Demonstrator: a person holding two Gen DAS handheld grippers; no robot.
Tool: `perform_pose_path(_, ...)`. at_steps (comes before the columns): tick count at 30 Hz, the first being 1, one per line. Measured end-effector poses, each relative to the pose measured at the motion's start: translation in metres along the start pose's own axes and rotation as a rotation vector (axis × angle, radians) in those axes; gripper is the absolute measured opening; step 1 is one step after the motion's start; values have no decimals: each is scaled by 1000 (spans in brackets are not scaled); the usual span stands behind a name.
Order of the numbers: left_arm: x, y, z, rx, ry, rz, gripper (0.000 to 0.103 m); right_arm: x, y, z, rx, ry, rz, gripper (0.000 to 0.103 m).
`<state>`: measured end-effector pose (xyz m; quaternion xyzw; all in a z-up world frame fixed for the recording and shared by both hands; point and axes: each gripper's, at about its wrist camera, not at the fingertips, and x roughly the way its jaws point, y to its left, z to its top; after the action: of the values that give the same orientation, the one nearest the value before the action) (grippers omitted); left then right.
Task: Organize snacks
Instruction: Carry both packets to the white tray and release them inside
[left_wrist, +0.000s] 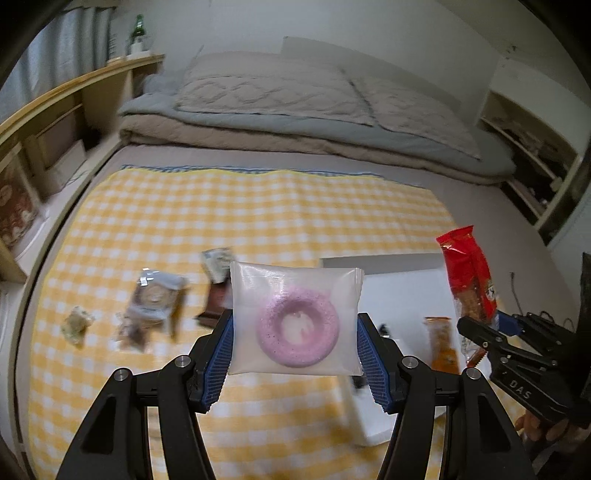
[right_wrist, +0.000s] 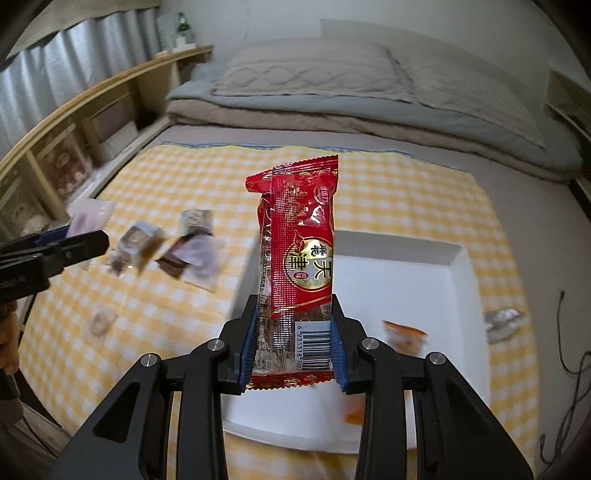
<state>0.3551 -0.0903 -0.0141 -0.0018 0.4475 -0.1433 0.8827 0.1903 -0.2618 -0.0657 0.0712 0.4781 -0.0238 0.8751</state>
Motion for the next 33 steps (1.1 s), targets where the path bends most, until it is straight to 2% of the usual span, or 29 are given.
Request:
perform_pose_path(11,39,-74,0,-3,54,-126,61,-17,-90,-25,124,-2,-110,34)
perform_pose_path(13,52,-86,-2,-6,88,-145,61,-19,-103,-29,140,2,-124,34)
perform_pose_path(17,85,-104,-14,-32,211,-174,61,-19,-124,-39,167,19,-145,34)
perform_pose_path(21,119,-112,-25,-64,341,-185,61,-15,-143,-47,176,45,-161,34)
perform_pose_path(25,145,-114,-33,-84,433,-182,62,-7,-157,-55,166,79,-178,34)
perform_pose_path(27,156,-113,-35,-95,478,-158,62,0,-160,-57,157,100,-185,34)
perform_pose_path(29,167,-108,-35,-112,509,-137,62,7,-164,-60,161,123,-181,34)
perform_pose_path(33,179,-103,-31,-137,515,-120,64,18,-170,-61,186,150,-161,35)
